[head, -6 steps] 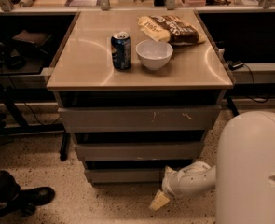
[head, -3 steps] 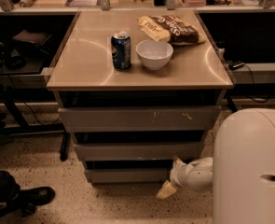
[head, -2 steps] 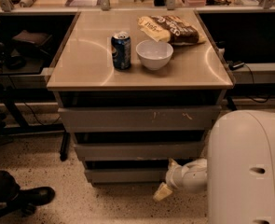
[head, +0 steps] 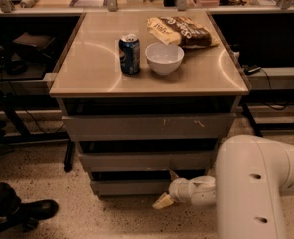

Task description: Open bottom drawer

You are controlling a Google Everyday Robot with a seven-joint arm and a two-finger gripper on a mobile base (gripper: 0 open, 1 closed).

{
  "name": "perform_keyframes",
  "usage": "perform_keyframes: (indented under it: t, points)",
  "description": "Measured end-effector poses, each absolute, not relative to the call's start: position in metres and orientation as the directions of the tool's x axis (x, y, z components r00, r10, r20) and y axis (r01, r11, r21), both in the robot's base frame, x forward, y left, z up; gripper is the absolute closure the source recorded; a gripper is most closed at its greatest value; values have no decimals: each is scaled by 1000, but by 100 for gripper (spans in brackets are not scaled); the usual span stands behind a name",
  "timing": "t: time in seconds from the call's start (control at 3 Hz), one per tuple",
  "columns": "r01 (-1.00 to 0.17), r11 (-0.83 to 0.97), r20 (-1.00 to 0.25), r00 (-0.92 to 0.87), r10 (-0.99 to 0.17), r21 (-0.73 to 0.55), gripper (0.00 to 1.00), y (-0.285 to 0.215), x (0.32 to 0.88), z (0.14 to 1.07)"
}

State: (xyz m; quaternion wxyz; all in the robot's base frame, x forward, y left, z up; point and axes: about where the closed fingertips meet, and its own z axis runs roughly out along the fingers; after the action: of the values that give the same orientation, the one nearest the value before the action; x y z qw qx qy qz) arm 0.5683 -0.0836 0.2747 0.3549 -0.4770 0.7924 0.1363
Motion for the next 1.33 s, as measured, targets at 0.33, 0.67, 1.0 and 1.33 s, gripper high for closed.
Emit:
perform_keyframes:
  t: [0.33, 0.67, 1.0, 1.33]
  points:
    - [-854, 503, -717, -265, -645, -136, 0, -79, 579, 274]
    - [-851, 512, -739, -267, -618, -120, 0, -78, 583, 260]
    - [-817, 560, -765, -271, -584, -138, 0, -87, 612, 232]
    - [-835, 519, -758, -218, -614, -181, 0, -69, 613, 199]
